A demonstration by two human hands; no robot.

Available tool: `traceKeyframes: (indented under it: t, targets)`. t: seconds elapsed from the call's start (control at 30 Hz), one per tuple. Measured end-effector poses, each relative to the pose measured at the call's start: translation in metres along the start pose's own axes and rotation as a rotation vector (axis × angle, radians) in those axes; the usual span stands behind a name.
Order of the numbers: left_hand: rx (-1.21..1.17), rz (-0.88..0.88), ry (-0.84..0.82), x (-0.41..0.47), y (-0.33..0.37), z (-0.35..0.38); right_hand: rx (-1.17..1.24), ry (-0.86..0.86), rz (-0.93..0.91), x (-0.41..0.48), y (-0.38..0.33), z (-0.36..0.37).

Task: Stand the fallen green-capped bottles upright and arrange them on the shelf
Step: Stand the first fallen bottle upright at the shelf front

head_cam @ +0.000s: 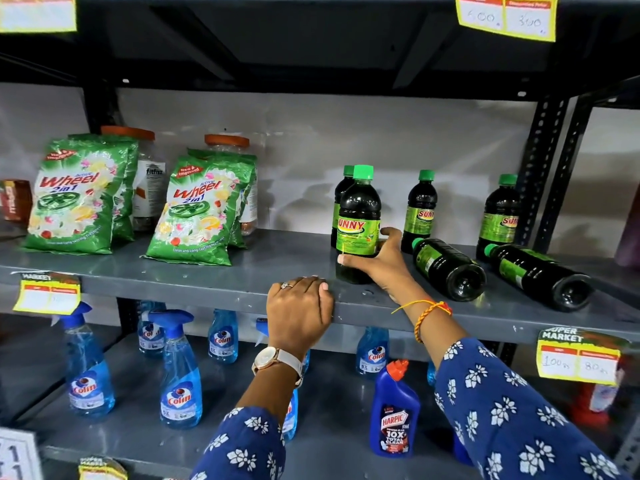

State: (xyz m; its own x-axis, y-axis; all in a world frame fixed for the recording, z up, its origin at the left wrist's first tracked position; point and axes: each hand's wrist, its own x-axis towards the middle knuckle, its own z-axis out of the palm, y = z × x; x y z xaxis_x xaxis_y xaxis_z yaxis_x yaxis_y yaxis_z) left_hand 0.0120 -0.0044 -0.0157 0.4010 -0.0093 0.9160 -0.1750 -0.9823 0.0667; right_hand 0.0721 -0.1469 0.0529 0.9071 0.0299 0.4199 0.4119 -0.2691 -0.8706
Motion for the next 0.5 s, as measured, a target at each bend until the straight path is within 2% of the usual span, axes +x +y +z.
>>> traceKeyframes:
  t: [0.23,0.5]
  targets:
    - [0.008,-0.004,0.024,0.0001,0.0002,0.0014,0.071,-0.035,0.055,0.0035,0.0038,0.0009]
    - [-0.003,-0.008,0.006,0.0001,0.0007,0.0,0.004,-0.039,0.038,0.0027,0.0031,0.0018]
